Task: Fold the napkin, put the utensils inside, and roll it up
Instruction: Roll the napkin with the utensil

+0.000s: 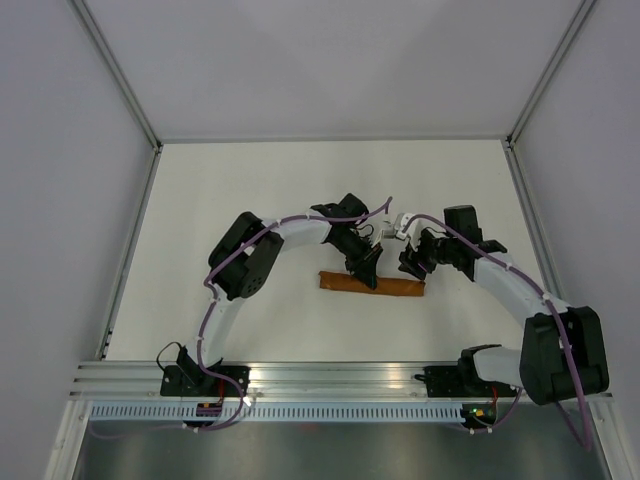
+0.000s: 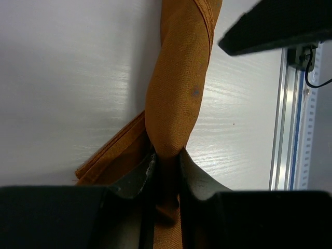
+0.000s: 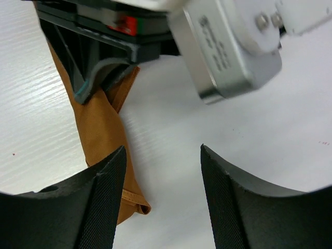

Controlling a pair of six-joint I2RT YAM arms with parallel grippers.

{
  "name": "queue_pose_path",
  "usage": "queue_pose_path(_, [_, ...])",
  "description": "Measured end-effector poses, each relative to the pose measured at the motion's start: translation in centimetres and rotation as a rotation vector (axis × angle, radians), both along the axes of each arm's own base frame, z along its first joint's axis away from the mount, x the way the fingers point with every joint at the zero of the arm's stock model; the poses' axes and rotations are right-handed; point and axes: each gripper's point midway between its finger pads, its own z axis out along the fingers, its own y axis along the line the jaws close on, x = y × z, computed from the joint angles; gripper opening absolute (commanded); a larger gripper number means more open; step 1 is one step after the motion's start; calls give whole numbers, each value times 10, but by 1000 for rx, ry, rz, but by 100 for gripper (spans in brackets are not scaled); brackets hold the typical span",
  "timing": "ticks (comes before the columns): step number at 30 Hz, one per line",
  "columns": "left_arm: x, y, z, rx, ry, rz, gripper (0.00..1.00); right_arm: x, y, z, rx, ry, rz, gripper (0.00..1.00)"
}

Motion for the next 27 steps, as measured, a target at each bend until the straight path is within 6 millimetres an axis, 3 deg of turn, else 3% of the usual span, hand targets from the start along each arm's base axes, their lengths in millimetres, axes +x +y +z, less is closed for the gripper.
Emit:
queue_pose_path(5, [1,0,0,14,19,3,25,-21,25,7,-39,-81,129,65])
queue_pose_path(9, [1,0,-1,24,31,7,27,-48,45,-12,-95,-73,244,65])
queue_pose_path(13, [2,0,0,30,42,10,28,-63,50,-30,-155,-72,302,65])
queue_pose_path(23, [2,0,-1,40,57,11,31,-59,54,-54,-261,-119,330,62])
queue_pose_path(27, [1,0,0,37,63,10,40,-54,55,-59,-287,-135,326,51])
